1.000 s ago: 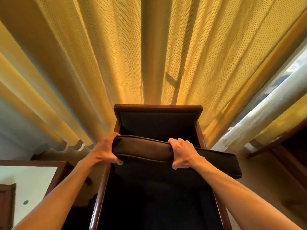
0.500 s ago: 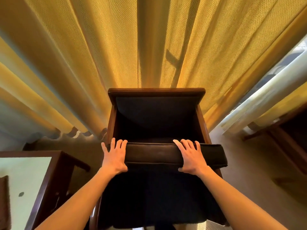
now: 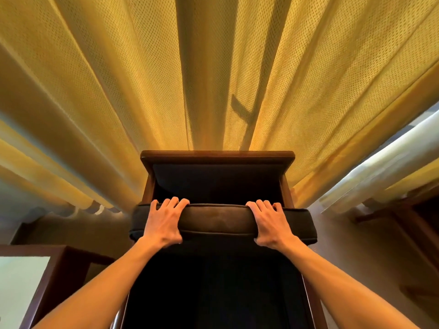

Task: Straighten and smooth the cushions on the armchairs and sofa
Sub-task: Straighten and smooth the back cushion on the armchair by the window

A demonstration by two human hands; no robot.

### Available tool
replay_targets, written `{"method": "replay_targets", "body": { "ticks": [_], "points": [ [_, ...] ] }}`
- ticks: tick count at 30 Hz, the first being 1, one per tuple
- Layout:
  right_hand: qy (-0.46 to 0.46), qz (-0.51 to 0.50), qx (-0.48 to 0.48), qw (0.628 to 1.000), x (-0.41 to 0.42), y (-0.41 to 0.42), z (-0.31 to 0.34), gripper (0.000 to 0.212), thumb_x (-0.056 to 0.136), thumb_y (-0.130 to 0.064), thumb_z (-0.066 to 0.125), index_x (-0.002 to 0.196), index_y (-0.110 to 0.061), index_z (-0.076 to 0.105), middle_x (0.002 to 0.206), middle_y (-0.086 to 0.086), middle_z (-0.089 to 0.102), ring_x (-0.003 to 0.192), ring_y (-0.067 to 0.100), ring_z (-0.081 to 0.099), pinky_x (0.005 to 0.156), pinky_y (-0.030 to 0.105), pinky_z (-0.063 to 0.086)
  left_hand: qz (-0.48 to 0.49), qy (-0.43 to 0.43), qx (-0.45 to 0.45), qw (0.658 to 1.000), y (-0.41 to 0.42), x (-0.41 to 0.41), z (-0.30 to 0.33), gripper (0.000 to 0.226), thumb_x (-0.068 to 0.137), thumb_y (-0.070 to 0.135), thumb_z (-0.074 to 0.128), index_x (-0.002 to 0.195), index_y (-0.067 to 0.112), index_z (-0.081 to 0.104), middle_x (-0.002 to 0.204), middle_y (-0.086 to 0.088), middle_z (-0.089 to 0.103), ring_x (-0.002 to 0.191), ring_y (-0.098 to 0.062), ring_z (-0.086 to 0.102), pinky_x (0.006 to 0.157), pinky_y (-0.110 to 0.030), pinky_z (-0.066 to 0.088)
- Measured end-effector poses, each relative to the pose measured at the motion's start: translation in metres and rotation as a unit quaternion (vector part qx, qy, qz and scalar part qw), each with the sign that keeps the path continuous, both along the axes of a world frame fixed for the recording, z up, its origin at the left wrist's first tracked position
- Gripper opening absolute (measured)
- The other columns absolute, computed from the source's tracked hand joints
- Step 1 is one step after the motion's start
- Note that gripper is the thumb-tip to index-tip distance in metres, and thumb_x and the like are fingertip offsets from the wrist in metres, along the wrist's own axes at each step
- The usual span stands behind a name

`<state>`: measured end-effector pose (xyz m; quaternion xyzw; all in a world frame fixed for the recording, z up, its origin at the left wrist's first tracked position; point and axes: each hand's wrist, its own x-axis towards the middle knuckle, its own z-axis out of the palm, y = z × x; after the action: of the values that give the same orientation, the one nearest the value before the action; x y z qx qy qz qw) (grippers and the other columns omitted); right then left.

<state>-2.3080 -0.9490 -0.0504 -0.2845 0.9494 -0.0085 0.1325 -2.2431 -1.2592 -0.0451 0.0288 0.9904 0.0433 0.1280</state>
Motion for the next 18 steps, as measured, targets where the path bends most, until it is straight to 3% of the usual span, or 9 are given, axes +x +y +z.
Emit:
{"method": "replay_targets", "body": {
  "ticks": [5, 11, 15, 18],
  "points": [
    [0.071, -0.031, -0.003, 0.997, -0.028, -0.022, -0.009, 0.100, 0.053, -0.039, 0.086, 0.138, -0.023, 0.036, 0.125, 0.005, 0.051, 0.115, 0.027, 0.050, 0.104, 0.048, 0.037, 0.025, 0.054, -0.024, 0.998, -0.012, -0.027, -0.011, 0.095, 0.046, 0.040, 0.080, 0.132, 0.027, 0.043, 0.116, -0.001, 0.053, 0.109, -0.026, 0.055, 0.097, -0.052, 0.037],
    [0.042, -0.037, 0.007, 0.998, -0.017, -0.025, -0.044, 0.104, 0.046, -0.032, 0.087, 0.137, -0.019, 0.039, 0.123, 0.008, 0.052, 0.113, 0.030, 0.054, 0.103, 0.049, 0.039, 0.034, 0.014, -0.029, 0.999, -0.005, -0.012, -0.051, 0.098, 0.039, 0.035, 0.083, 0.129, 0.025, 0.046, 0.116, -0.003, 0.057, 0.107, -0.027, 0.058, 0.094, -0.059, 0.041],
    [0.052, -0.049, -0.007, 0.997, -0.029, -0.022, -0.055, 0.104, 0.051, -0.039, 0.082, 0.142, -0.022, 0.034, 0.132, 0.006, 0.048, 0.126, 0.029, 0.045, 0.113, 0.049, 0.026, 0.037, 0.023, -0.039, 0.998, -0.013, -0.030, -0.057, 0.100, 0.043, 0.033, 0.082, 0.133, 0.024, 0.040, 0.121, -0.004, 0.058, 0.116, -0.028, 0.056, 0.100, -0.062, 0.038],
    [0.044, -0.063, -0.001, 0.997, -0.056, -0.027, -0.047, 0.104, 0.056, -0.042, 0.079, 0.145, -0.024, 0.028, 0.140, 0.005, 0.042, 0.135, 0.028, 0.036, 0.119, 0.051, 0.012, 0.036, 0.007, -0.048, 0.998, -0.017, -0.058, -0.048, 0.100, 0.058, 0.035, 0.081, 0.145, 0.026, 0.033, 0.139, -0.001, 0.046, 0.135, -0.026, 0.039, 0.111, -0.066, 0.021]
  ]
}}
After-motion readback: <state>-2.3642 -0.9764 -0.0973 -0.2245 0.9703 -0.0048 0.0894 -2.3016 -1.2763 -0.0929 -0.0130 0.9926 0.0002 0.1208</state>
